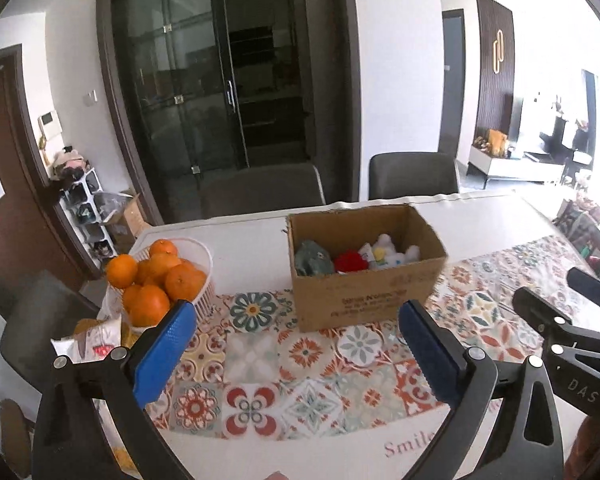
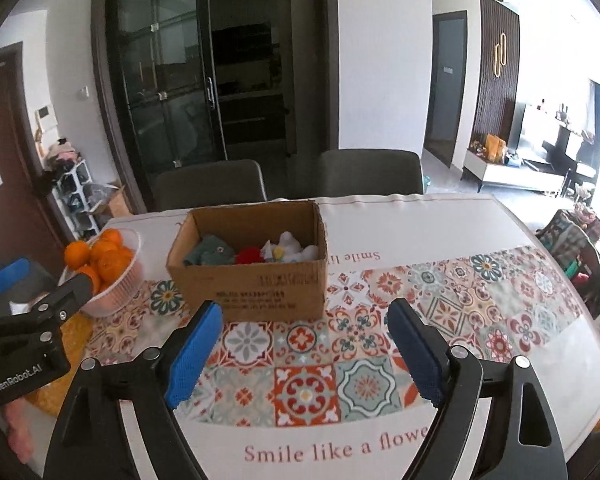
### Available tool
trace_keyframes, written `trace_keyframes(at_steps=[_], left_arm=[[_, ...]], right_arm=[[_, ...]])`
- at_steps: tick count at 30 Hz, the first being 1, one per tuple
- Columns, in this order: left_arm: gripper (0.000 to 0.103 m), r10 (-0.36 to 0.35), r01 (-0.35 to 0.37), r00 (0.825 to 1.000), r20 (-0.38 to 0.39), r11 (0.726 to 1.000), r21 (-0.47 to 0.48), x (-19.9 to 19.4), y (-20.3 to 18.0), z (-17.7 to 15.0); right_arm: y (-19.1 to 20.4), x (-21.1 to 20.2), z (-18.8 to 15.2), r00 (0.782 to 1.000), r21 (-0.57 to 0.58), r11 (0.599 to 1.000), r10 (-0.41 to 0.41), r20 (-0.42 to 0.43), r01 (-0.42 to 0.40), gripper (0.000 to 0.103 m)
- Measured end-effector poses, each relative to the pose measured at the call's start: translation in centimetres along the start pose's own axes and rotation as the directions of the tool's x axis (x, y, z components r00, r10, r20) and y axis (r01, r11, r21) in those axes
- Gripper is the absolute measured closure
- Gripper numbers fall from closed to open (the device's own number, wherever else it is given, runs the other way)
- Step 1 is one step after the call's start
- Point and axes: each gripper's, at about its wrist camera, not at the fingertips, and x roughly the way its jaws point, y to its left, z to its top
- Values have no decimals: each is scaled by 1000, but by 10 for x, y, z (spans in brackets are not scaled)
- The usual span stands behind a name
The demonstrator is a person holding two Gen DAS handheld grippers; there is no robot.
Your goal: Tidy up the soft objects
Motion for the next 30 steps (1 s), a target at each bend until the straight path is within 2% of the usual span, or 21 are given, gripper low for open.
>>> trace_keyframes(at_steps=[5, 20, 30], left_arm=[[0, -13, 13, 1000, 24, 1000, -12, -38, -4, -21], [0, 7, -4, 995, 95, 1000, -31, -147, -26, -94], [0, 10, -4, 993, 116, 999, -50, -202, -28, -129]], right_arm=[[-4, -31, -20, 1000, -8, 1000, 22, 21, -22, 17], [-19, -127, -92, 995, -47, 996, 75, 60, -73, 17], [-18, -176, -120, 990, -67, 993, 102, 96, -96, 17]])
